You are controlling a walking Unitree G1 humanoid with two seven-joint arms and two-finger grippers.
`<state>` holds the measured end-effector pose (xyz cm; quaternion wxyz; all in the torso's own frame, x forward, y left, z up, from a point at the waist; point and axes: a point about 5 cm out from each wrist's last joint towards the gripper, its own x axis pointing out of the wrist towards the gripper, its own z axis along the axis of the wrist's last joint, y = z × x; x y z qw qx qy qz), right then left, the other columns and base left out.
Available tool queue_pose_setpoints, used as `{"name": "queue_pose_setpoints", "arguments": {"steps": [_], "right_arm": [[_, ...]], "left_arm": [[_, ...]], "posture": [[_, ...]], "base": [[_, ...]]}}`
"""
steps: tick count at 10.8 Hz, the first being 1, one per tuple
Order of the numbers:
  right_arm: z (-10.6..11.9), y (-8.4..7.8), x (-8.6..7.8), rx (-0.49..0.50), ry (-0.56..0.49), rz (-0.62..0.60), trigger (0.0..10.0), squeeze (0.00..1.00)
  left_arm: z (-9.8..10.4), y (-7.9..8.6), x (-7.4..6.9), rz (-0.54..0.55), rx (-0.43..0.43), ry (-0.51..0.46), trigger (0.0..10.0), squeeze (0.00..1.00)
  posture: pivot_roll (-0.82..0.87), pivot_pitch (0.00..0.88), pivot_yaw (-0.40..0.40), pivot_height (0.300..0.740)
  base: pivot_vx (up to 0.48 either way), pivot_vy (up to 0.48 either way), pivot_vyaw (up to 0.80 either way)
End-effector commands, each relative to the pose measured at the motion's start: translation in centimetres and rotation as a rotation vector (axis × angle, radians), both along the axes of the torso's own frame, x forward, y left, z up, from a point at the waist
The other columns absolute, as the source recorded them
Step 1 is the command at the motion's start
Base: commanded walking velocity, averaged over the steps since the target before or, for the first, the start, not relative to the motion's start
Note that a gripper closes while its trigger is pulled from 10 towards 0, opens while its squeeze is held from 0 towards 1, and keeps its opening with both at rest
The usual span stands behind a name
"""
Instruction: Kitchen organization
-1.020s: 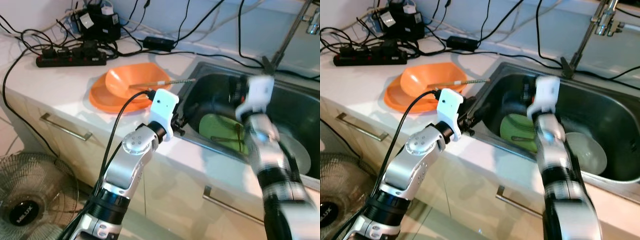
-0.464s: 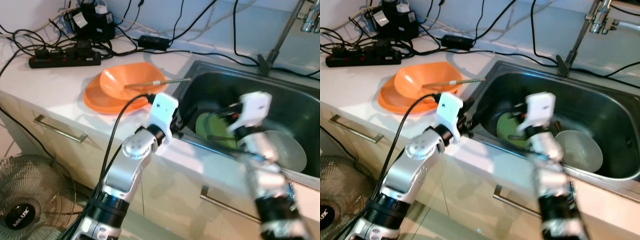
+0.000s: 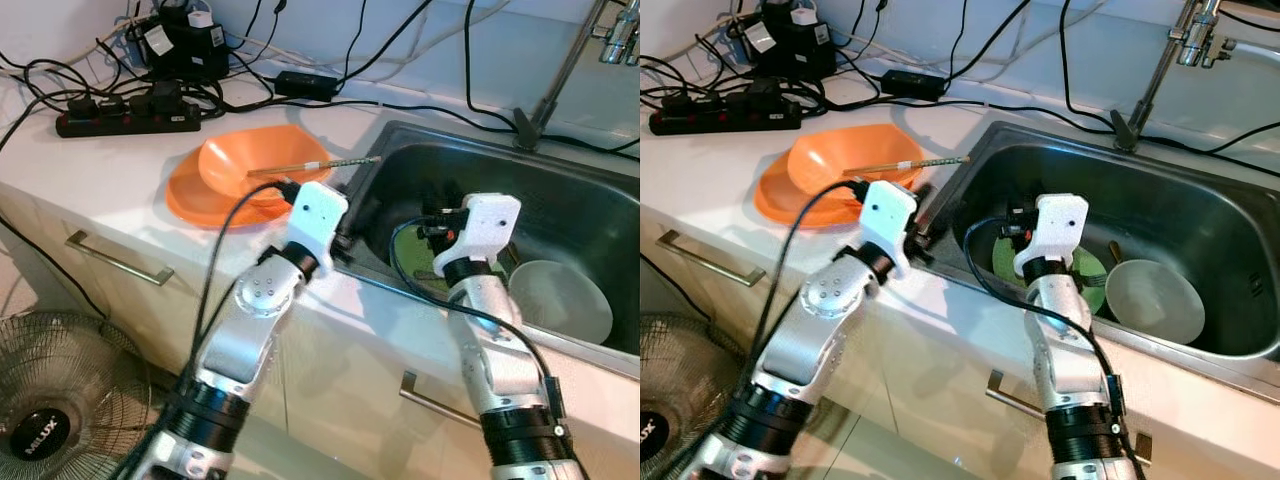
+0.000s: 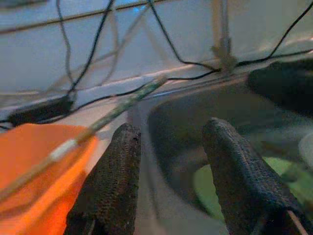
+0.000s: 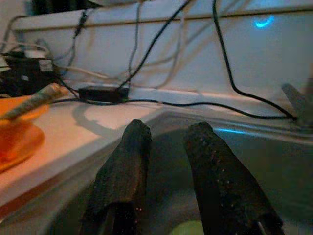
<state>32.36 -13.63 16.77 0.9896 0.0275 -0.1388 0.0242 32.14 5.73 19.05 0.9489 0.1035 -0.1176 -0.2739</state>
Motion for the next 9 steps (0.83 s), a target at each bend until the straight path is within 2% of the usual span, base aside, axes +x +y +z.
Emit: {"name": "queue_pose_setpoints", "arguments": {"steps": [1, 3, 4, 5, 6, 7, 8, 9], "right_arm": [[-0.2, -0.2, -0.2, 0.007, 0.015, -0.031, 10.0, 0.00], [-0.5, 0.2, -0.2, 0.012, 0.034, -0.032, 10.0, 0.00], [-0.4, 0.6, -0.2, 0.012, 0.037, -0.026, 10.0, 0.00], [-0.3, 0.7, -0.2, 0.017, 0.034, -0.025, 10.0, 0.00], [-0.2, 0.8, -0.2, 0.024, 0.032, -0.028, 10.0, 0.00], [-0.2, 0.9, -0.1, 0.025, 0.031, -0.029, 10.0, 0.00], [-0.1, 0.9, -0.1, 0.026, 0.031, -0.029, 10.0, 0.00], [0.0, 0.9, -0.1, 0.027, 0.030, -0.029, 10.0, 0.00]], "left_arm": [[0.8, -0.2, 0.4, 0.021, 0.063, -0.071, 10.0, 0.00], [1.5, 0.0, 1.7, 0.074, 0.236, -0.175, 10.0, 0.00], [2.3, 0.1, 3.2, 0.110, 0.380, -0.251, 10.0, 0.00], [2.6, 0.0, 3.8, 0.122, 0.425, -0.268, 10.0, 0.13], [2.9, -0.1, 4.5, 0.134, 0.448, -0.273, 10.0, 1.00], [3.1, -0.2, 5.0, 0.139, 0.481, -0.282, 10.0, 1.00], [3.2, -0.4, 5.5, 0.134, 0.520, -0.285, 10.0, 0.77], [3.3, -0.7, 5.9, 0.126, 0.544, -0.290, 10.0, 0.00]], "posture": [[0.09, 0.047, -0.014, 0.740], [0.10, 0.047, -0.013, 0.740], [0.10, 0.052, -0.010, 0.740], [0.10, 0.052, -0.009, 0.740], [0.09, 0.053, -0.007, 0.740], [0.09, 0.053, -0.007, 0.740], [0.09, 0.055, -0.007, 0.740], [0.09, 0.054, -0.006, 0.740]], "base": [[0.000, 0.000, 0.00], [0.000, 0.000, 0.00], [0.000, 0.000, 0.00], [0.000, 0.000, 0.00], [0.000, 0.000, 0.00], [0.000, 0.000, 0.00], [0.000, 0.000, 0.00], [0.000, 0.000, 0.00]]}}
